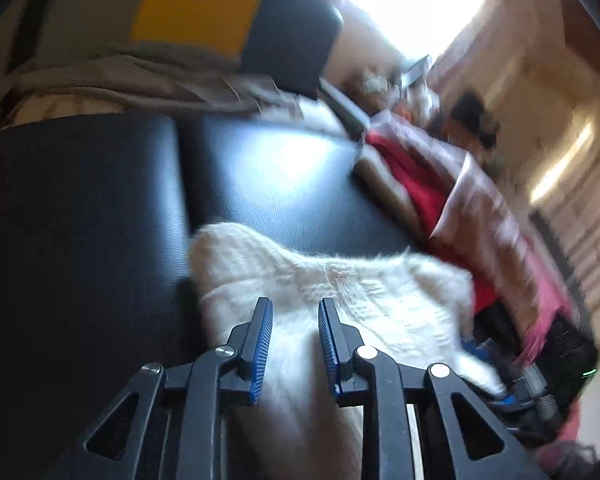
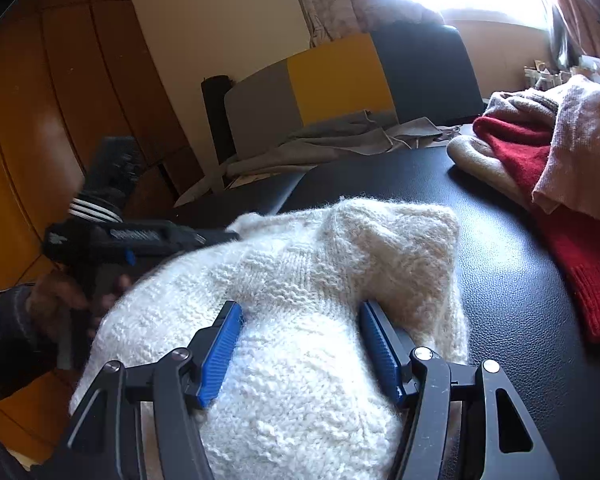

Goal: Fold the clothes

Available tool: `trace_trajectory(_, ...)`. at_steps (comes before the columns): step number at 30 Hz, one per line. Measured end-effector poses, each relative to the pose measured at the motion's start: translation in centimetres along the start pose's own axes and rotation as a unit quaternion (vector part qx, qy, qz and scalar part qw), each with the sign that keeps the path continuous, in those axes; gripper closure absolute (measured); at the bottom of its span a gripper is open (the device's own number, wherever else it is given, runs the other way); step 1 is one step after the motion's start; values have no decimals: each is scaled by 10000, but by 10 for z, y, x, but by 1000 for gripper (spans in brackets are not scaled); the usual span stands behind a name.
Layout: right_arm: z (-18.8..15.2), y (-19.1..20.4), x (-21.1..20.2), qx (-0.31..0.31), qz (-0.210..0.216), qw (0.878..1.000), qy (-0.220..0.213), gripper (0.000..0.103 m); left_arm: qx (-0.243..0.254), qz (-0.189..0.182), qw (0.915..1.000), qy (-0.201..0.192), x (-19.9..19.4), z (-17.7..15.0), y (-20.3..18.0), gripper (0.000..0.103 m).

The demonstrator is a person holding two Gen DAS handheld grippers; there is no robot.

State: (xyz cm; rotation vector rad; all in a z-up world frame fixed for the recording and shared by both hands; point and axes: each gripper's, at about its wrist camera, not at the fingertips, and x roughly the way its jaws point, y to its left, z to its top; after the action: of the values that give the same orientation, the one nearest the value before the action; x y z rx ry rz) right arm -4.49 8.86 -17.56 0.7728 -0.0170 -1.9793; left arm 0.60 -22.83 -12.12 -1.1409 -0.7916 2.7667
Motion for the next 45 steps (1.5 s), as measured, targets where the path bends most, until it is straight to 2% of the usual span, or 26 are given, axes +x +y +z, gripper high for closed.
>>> trace_trajectory(2,-1,0,-1,11,-1,10000,-24,40,68,-132,9994,-324,-35,-17,-8,79)
trace_trajectory(4,-1,0,-1,16,-2,10000,-37,40,402,-167,9979,-472,-58,-38,-23,79)
trace_trajectory(8,-1,-1,-1,45,-7,10000,-44,40,1036,-389,9936,-216,-65,-80,-57,79)
trace_trajectory(11,-1,-2,-3,75,22,10000,-51,40,1418,85,9897,205,-41,-113,-67,79)
trace_trajectory(15,-3,0,-4,-24,82,10000,-44,39,1244,180,9921,35,-37,-120,-65,77)
trace_trajectory(18,-2,0,-4,43,95,9999,-8,38,1389,362,9896,59,-38,-118,-73,77)
trace_trajectory(20,1,-2,-5,175,180,9997,74,34,1280,206,9915,-41,-53,-112,-71,76)
trace_trajectory(22,8,-2,-10,374,346,9984,258,15,737,-294,9965,-252,-73,-97,-56,76)
trace_trajectory(23,12,-2,-14,458,370,9976,369,0,345,-604,9970,-350,-83,-88,-43,74)
trace_trajectory(25,18,-2,-34,505,248,9979,333,0,-227,-959,9940,-467,-94,-76,-18,62)
trace_trajectory(27,22,-7,-56,572,222,9980,148,0,-657,-1028,9914,-480,-94,-64,8,52)
trace_trajectory(28,22,-15,-65,719,291,9969,83,0,-817,-1048,9902,-435,-91,-59,19,51)
trace_trajectory(31,16,-44,-66,1321,564,9881,550,0,-1218,-1418,9824,-11,-70,-50,41,49)
trace_trajectory(34,1,-66,-40,1848,819,9705,1312,0,-1183,-1488,9812,348,-47,-46,47,47)
trace_trajectory(36,-1,-68,-22,1877,1004,9641,1586,0,-1116,-1402,9823,538,-36,-50,50,47)
trace_trajectory(39,5,-65,-2,1742,1263,9611,1730,0,-1178,-1731,9755,676,-23,-55,57,42)
trace_trajectory(40,10,-65,8,1791,1459,9559,1813,0,-1173,-1835,9734,712,-19,-57,57,40)
trace_trajectory(42,15,-67,20,1872,1593,9512,1867,0,-989,-1848,9750,740,-9,-58,49,30)
trace_trajectory(45,21,-64,32,1776,1586,9534,1854,0,-687,-1680,9809,695,-1,-61,36,26)
